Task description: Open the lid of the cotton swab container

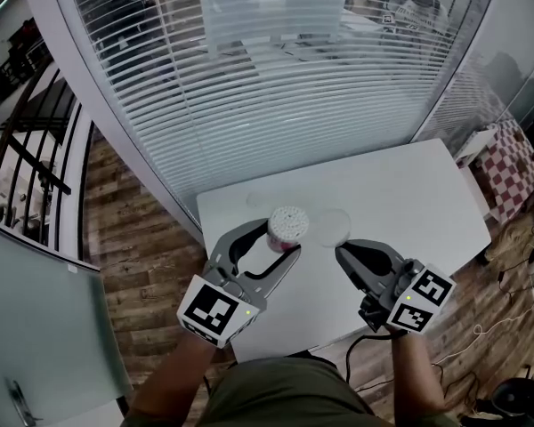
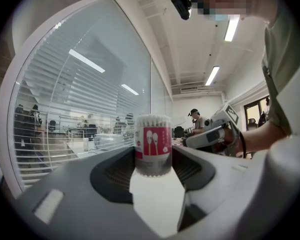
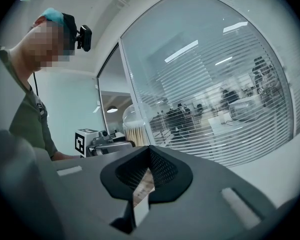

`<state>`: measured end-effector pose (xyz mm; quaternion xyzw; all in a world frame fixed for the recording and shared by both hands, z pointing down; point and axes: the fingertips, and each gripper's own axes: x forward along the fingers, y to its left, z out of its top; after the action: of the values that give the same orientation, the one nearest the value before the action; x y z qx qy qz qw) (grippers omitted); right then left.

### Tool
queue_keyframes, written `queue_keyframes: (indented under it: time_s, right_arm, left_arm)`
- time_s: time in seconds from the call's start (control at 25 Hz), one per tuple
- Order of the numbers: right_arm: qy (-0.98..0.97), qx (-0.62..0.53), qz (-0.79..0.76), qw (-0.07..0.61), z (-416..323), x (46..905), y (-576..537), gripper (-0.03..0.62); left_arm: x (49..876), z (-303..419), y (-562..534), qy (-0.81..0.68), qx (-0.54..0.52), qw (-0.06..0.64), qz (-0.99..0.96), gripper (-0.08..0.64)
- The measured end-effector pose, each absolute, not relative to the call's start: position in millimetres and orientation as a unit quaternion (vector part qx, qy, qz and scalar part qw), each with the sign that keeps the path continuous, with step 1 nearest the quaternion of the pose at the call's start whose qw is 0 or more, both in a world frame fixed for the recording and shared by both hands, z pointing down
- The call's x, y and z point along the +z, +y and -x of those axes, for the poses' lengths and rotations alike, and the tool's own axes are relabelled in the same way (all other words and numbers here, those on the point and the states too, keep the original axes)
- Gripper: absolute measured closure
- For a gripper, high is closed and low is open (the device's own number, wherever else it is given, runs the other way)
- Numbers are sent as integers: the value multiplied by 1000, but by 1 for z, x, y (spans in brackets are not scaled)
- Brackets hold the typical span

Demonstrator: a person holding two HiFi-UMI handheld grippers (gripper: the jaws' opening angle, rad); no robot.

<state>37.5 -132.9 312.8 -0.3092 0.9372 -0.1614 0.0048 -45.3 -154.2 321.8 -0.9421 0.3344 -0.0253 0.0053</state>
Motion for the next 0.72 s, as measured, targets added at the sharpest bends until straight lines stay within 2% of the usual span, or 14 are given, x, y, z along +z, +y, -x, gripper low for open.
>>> queue_keyframes:
  time_s: [0.72]
  right_arm:
    - [936,-168,311,3,-33,315,-138,581]
  left_arm:
    - [315,43,-160,326,-24,4,945,322]
